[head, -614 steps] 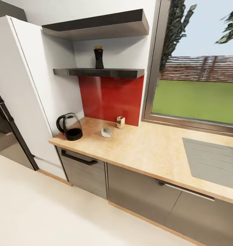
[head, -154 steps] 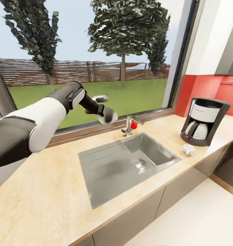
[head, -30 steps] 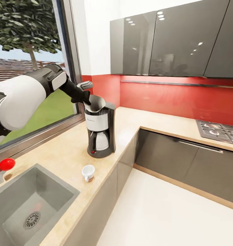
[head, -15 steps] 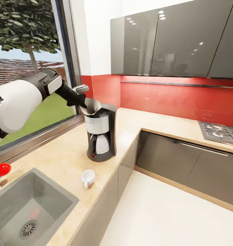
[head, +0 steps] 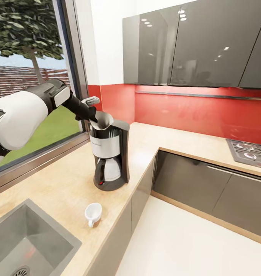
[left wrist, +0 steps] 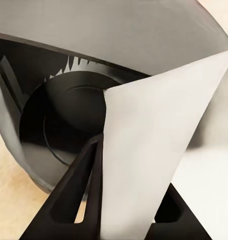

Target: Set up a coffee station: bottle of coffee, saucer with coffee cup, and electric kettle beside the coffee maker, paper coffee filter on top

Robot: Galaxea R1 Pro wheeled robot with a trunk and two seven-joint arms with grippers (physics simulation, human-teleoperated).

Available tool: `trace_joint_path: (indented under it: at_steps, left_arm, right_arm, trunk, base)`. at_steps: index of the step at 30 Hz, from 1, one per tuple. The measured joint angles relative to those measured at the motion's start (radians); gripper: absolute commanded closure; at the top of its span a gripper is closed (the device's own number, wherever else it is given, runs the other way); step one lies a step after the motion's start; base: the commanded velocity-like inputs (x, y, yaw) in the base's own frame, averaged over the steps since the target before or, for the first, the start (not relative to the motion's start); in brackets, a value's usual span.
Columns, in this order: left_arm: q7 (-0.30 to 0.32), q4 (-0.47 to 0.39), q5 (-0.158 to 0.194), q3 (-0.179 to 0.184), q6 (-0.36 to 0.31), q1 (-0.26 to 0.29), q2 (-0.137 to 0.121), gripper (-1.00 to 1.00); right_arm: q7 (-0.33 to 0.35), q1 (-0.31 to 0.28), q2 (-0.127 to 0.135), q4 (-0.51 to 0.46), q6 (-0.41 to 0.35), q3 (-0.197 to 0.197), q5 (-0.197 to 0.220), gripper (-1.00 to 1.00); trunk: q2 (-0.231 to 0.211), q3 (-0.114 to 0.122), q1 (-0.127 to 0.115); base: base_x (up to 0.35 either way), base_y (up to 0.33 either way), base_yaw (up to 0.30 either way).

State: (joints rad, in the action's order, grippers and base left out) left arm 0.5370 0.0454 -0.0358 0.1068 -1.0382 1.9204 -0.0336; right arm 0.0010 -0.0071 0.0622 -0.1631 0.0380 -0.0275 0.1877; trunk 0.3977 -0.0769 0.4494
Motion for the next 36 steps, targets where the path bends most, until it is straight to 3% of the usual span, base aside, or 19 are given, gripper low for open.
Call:
trace_joint_path:
  at_steps: [20, 21, 36]
  left_arm:
    - [0.0, -0.001, 0.001, -0.001, -0.001, -0.041, -0.002, 1.0]
    - [0.0, -0.001, 0.001, -0.001, -0.001, -0.041, -0.002, -1.0]
    - [0.002, -0.001, -0.004, 0.0, 0.001, -0.041, -0.003, -1.0]
  right_arm:
    - [0.0, 0.0, -0.001, 0.0, 0.0, 0.0, 0.0, -1.0]
    - [0.0, 0.0, -0.001, 0.0, 0.0, 0.0, 0.0, -1.0]
    - [0.0, 0.0, -0.001, 0.0, 0.0, 0.0, 0.0, -1.0]
  trunk:
    - [0.0, 0.0, 0.0]
    - [0.0, 0.0, 0.0]
    - [0.0, 0.0, 0.0]
  base:
    - [0.0, 0.0, 0.0]
    - [0.0, 0.0, 0.0]
    - [0.0, 0.0, 0.0]
